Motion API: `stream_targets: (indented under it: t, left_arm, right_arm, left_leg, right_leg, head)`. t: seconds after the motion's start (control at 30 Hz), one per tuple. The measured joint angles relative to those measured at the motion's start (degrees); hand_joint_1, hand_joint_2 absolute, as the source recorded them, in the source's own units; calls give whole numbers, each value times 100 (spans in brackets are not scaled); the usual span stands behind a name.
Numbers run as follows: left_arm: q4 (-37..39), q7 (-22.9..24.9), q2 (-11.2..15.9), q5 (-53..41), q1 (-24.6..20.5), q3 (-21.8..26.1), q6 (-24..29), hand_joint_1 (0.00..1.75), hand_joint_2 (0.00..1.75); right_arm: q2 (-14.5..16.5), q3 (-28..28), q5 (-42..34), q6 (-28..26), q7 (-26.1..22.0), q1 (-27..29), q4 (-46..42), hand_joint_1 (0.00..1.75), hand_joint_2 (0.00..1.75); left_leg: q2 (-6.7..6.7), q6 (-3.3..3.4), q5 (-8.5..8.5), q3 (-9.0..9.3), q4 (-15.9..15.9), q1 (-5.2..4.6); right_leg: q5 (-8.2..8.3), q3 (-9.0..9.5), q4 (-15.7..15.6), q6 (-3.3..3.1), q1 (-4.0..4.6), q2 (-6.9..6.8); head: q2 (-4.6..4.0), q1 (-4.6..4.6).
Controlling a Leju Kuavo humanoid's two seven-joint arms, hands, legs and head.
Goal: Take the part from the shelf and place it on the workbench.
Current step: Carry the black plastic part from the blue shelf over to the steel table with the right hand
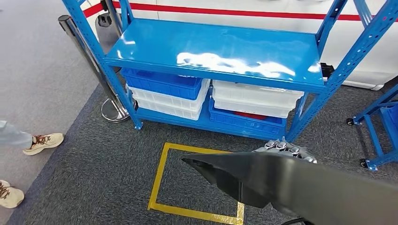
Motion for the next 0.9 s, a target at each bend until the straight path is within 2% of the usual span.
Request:
stream_targets:
  t: [0.03, 0.07, 0.1, 0.17, 0.2, 0.23, 0.3, 0.33, 0.4, 0.43, 0.47, 0.5, 0.53, 0.57, 0.6, 0.63, 0.67, 0.73, 0.77, 0.8, 0.83, 0.87, 0.9]
  left_arm:
    - [0, 1, 3, 15, 8, 3, 5, 0, 175]
    - [0, 1, 8, 30, 16, 5, 9, 0, 175]
    - [-1, 1, 15, 40, 21, 7, 14, 0, 175]
    - [-2, 10, 35, 54, 13, 10, 33, 0, 175]
    - [-3, 28, 43, 59, 6, 15, 58, 0, 175]
    - [-4, 55, 48, 63, 2, 26, 101, 0, 175]
    - [-5, 125, 52, 63, 9, 55, 237, 0, 175]
    - [-6, 159, 52, 57, 15, 68, 319, 0, 175]
    - [-7, 208, 54, 42, 9, 83, 440, 0, 175]
    - [-7, 220, 55, 37, 2, 87, 467, 0, 175]
    - [-7, 226, 57, 35, -6, 90, 476, 0, 175]
    - [-7, 229, 58, 32, -7, 92, 481, 0, 175]
    - [-7, 231, 60, 30, -3, 94, 490, 0, 175]
    - [-7, 232, 62, 35, 1, 97, 513, 0, 175]
    - [-7, 231, 66, 44, 4, 102, 549, 0, 175]
    - [-7, 221, 74, 63, 4, 109, 585, 0, 175]
    - [-7, 199, 84, 84, 0, 120, 619, 0, 175]
    - [-8, 131, 120, 110, -3, 138, 644, 0, 175]
    - [-8, 103, 137, 113, 3, 143, 644, 0, 175]
    - [-9, 84, 161, 115, 15, 146, 640, 0, 175]
    - [-10, 78, 181, 119, 29, 150, 631, 0, 175]
    - [-10, 83, 197, 127, 37, 155, 623, 0, 175]
    - [-11, 92, 210, 142, 35, 162, 620, 0, 175]
  right_arm:
    - [-6, 24, 23, -22, 0, -11, -1, 155, 175]
    - [-10, 48, 43, -37, 0, -21, -2, 155, 175]
    - [-15, 70, 59, -45, 0, -32, -6, 155, 175]
    - [-25, 106, 96, -58, -1, -59, -23, 155, 175]
    - [-30, 126, 134, -66, -1, -77, -32, 155, 175]
    - [-33, 155, 184, -77, -1, -98, -37, 155, 175]
    - [-39, 250, 303, -133, -1, -165, -39, 155, 175]
    - [-45, 306, 352, -178, 1, -212, -39, 155, 175]
    - [-65, 402, 408, -265, 1, -291, -38, 155, 175]
    - [-79, 438, 420, -291, 1, -310, -37, 155, 175]
    - [-91, 467, 424, -305, 0, -317, -34, 155, 175]
    - [-100, 493, 427, -314, 0, -319, -31, 155, 175]
    - [-111, 515, 431, -325, 0, -322, -28, 155, 175]
    - [-123, 534, 432, -349, 0, -326, -27, 155, 175]
    - [-134, 551, 432, -394, 0, -335, -26, 155, 175]
    - [-152, 570, 431, -459, 0, -345, -27, 155, 175]
    - [-172, 591, 428, -537, 0, -351, -28, 155, 175]
    - [-212, 628, 426, -669, -1, -341, -49, 155, 175]
    - [-230, 644, 432, -705, 0, -330, -64, 155, 175]
    - [-248, 657, 443, -720, 3, -321, -80, 155, 175]
    - [-264, 674, 454, -718, 8, -319, -90, 155, 175]
    - [-276, 695, 460, -703, 13, -316, -95, 155, 175]
    - [-285, 718, 457, -676, 16, -314, -96, 155, 175]
  left_leg:
    - [14, -10, 16, -61, 122, 8]
    - [32, -13, 148, -6, -2, 13]
    - [73, -5, 361, 160, -346, 14]
    - [305, 49, 697, 546, -1162, -21]
    - [389, 92, 771, 654, -1407, -46]
    - [437, 134, 780, 680, -1507, -72]
    - [330, 219, 813, 654, -1527, -79]
    - [278, 259, 841, 654, -1554, -69]
    - [172, 343, 904, 664, -1609, -42]
    - [113, 368, 923, 649, -1616, -44]
    - [48, 385, 934, 634, -1613, -48]
    - [-27, 392, 940, 623, -1606, -54]
    - [-104, 395, 942, 616, -1595, -59]
    - [-185, 391, 940, 613, -1579, -60]
    - [-267, 382, 934, 613, -1557, -59]
    - [-348, 365, 922, 606, -1526, -55]
    - [-423, 340, 906, 582, -1481, -59]
    - [-555, 274, 893, 505, -1414, -48]
    - [-618, 235, 903, 468, -1403, -36]
    - [-683, 195, 921, 441, -1415, -17]
    - [-674, 156, 917, 423, -1404, -7]
    - [-574, 120, 871, 381, -1332, -9]
    - [-417, 87, 762, 289, -1151, -15]
  right_leg:
    - [-3, 2, 2, -2, 5, -61]
    - [-7, 9, 5, -3, 8, -119]
    - [-13, 21, 6, 0, 9, -176]
    - [-29, 44, 10, 22, 30, -279]
    - [-32, 49, 12, 41, 45, -324]
    - [-33, 50, 12, 62, 59, -368]
    - [-30, 53, 0, 117, 69, -451]
    - [-61, 49, 22, 148, 62, -415]
    - [-294, -83, 334, 190, 47, -177]
    - [-488, -235, 677, 198, 38, -28]
    - [-678, -424, 1080, 201, 36, 60]
    - [-798, -591, 1430, 207, 36, 95]
    - [-809, -686, 1619, 211, 34, 108]
    - [-696, -668, 1570, 210, 29, 117]
    - [-498, -553, 1316, 206, 21, 138]
    - [-282, -381, 926, 194, 9, 226]
    - [-131, -223, 568, 184, -6, 371]
    - [-38, -73, 181, 169, -17, 592]
    - [-53, -70, 158, 158, -9, 609]
    - [-49, -72, 147, 139, 1, 551]
    - [-36, -61, 120, 106, 2, 481]
    - [-22, -44, 90, 71, -6, 406]
    - [-11, -29, 62, 41, -13, 322]
  head:
    - [0, 0]
    - [0, 0]
    - [0, 0]
    - [-1, 0]
    - [-1, 2]
    - [-1, 4]
    - [0, 7]
    - [0, 7]
    - [0, 11]
    - [0, 14]
    - [0, 14]
    - [0, 15]
    - [0, 14]
    - [0, 14]
    - [0, 15]
    - [0, 16]
    - [0, 15]
    - [0, 13]
    - [0, 11]
    - [0, 12]
    - [0, 12]
    - [0, 3]
    - [0, -6]
